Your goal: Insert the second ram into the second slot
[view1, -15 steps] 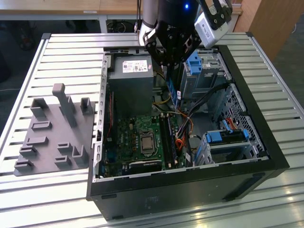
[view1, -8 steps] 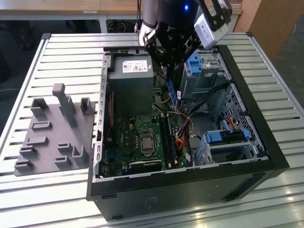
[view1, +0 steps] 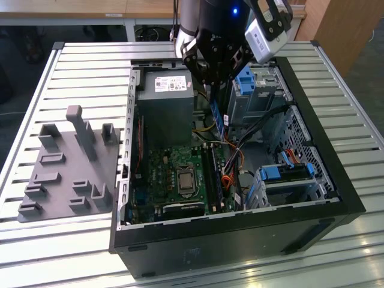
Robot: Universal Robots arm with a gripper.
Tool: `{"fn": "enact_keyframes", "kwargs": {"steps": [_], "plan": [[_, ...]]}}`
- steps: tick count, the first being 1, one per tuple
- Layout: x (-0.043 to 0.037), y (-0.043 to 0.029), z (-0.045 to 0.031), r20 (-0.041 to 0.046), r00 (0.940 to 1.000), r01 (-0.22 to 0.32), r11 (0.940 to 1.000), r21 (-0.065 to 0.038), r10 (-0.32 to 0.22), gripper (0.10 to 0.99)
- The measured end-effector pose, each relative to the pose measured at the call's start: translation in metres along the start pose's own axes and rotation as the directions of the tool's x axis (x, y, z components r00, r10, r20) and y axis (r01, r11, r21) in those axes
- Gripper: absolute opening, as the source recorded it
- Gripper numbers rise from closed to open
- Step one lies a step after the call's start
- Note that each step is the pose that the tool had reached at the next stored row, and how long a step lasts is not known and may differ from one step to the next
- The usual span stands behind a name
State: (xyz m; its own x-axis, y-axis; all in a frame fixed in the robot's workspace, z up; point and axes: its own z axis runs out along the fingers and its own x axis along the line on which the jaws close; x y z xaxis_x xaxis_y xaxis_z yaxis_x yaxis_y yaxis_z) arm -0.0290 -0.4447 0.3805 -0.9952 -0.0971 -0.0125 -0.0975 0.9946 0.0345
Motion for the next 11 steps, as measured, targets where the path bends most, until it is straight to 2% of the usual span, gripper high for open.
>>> {"fn": "enact_keyframes", "kwargs": {"steps": [3,5,11], "plan": [[0.0000,0.0000,0.0006,0.0000,1.0000,0.000,1.0000,0.000,0.000,0.137],[0.0001,-0.0003,0.0072,0.0000,1.0000,0.000,1.0000,0.000,0.000,0.137],[0.0001,-0.0003,0.0089,0.0000,1.0000,0.000,1.0000,0.000,0.000,0.137]]}}
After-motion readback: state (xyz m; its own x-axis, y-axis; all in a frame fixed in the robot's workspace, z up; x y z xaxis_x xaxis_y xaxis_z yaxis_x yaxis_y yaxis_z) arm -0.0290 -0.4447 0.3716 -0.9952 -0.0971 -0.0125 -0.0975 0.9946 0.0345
